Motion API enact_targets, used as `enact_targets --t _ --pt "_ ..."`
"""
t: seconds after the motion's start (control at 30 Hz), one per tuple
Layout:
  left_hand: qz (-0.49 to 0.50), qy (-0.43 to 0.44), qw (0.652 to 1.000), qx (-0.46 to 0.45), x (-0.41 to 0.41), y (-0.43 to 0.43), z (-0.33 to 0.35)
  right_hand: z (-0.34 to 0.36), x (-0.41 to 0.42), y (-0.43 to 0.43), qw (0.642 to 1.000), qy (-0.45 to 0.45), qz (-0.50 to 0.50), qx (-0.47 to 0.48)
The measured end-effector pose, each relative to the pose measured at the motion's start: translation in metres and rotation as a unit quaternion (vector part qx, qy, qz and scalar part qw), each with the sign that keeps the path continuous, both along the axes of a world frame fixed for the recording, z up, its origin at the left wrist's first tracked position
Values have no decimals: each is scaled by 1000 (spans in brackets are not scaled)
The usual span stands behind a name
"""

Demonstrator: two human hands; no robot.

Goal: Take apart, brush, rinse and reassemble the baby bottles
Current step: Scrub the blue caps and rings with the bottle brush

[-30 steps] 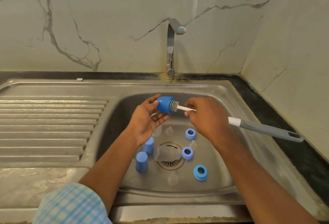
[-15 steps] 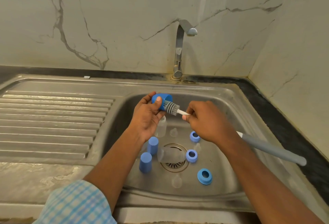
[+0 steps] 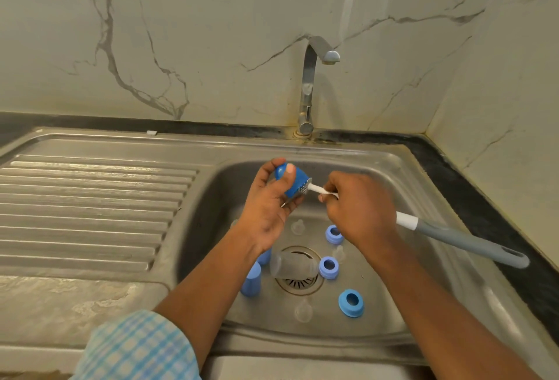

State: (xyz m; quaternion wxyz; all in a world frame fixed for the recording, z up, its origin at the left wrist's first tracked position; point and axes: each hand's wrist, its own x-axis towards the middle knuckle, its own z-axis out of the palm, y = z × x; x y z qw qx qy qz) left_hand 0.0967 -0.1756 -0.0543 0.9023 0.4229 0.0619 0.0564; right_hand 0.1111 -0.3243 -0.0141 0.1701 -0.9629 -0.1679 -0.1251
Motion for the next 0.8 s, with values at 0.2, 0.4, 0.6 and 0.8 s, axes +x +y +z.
enact_targets --t 0.2,0.4,0.6,0.8 --pt "54 31 998 27 5 9 -4 -2 -6 11 997 17 49 -50" --pt "55 15 995 -76 8 20 2 5 -6 5 997 41 68 -10" --pt "15 11 1000 7 5 9 -2 8 -4 -1 1000 4 31 -1" --pt "67 3 998 4 8 14 -1 4 -3 8 999 46 10 23"
